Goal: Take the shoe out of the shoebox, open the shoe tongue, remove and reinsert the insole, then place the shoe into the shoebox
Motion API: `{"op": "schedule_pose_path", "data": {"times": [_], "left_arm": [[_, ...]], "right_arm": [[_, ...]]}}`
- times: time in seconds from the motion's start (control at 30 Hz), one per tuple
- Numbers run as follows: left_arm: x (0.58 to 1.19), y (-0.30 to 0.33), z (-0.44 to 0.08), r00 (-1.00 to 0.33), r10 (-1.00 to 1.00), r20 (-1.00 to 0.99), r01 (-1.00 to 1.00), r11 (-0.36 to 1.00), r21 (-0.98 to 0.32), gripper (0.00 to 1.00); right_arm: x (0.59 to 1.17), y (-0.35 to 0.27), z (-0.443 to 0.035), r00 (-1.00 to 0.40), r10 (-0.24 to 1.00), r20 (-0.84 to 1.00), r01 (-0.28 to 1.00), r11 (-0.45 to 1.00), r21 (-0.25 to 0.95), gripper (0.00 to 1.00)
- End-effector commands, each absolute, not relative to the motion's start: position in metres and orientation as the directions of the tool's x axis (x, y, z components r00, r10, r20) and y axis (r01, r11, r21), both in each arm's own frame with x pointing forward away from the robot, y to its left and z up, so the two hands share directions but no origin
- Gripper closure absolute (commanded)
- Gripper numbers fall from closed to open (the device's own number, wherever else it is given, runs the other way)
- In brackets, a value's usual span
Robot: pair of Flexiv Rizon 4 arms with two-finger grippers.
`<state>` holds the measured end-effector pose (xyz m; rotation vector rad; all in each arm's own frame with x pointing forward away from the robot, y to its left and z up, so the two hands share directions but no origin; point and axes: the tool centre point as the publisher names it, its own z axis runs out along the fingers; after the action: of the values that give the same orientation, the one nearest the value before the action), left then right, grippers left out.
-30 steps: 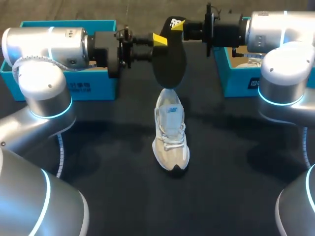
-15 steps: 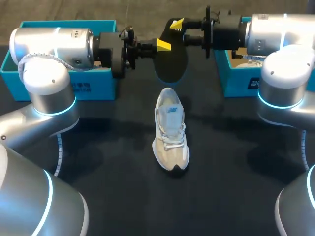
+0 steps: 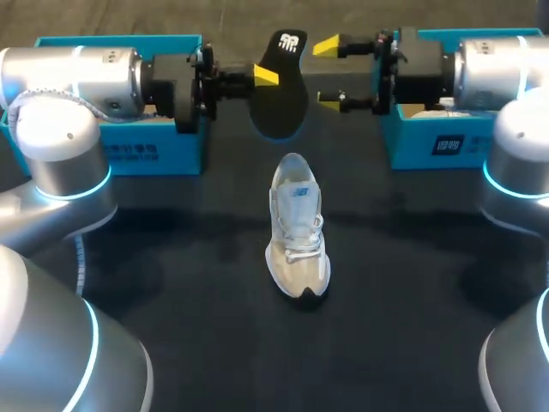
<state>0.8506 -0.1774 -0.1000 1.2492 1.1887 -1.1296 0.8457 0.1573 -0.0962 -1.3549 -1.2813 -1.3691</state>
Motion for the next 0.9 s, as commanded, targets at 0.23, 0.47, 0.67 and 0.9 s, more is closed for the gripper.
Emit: {"op": "schedule_pose_path", "data": {"times": [0.23, 0.47, 0.67, 0.9], "left_arm": [[0.841, -0.165, -0.096, 0.058, 0.022, -0.998, 0.998, 0.036, 0.059, 1.00], [0.841, -0.160, -0.096, 0.060, 0.043, -0.997, 0.997, 0.035, 0.062, 1.00], [0.841, -0.160, -0.096, 0.060, 0.043, -0.997, 0.997, 0.035, 0.062, 1.00], [0.841, -0.160, -0.096, 0.060, 0.043, -0.997, 0.997, 0.035, 0.062, 1.00]], "right_arm": [[0.835, 0.112, -0.104, -0.122, 0.118, 0.985, 0.983, -0.125, 0.137, 0.00], [0.836, 0.099, -0.104, -0.134, 0.114, 0.984, 0.983, -0.112, 0.147, 0.00], [0.836, 0.099, -0.104, -0.134, 0.114, 0.984, 0.983, -0.112, 0.147, 0.00], [0.836, 0.099, -0.104, -0.134, 0.114, 0.984, 0.983, -0.112, 0.147, 0.00]]}}
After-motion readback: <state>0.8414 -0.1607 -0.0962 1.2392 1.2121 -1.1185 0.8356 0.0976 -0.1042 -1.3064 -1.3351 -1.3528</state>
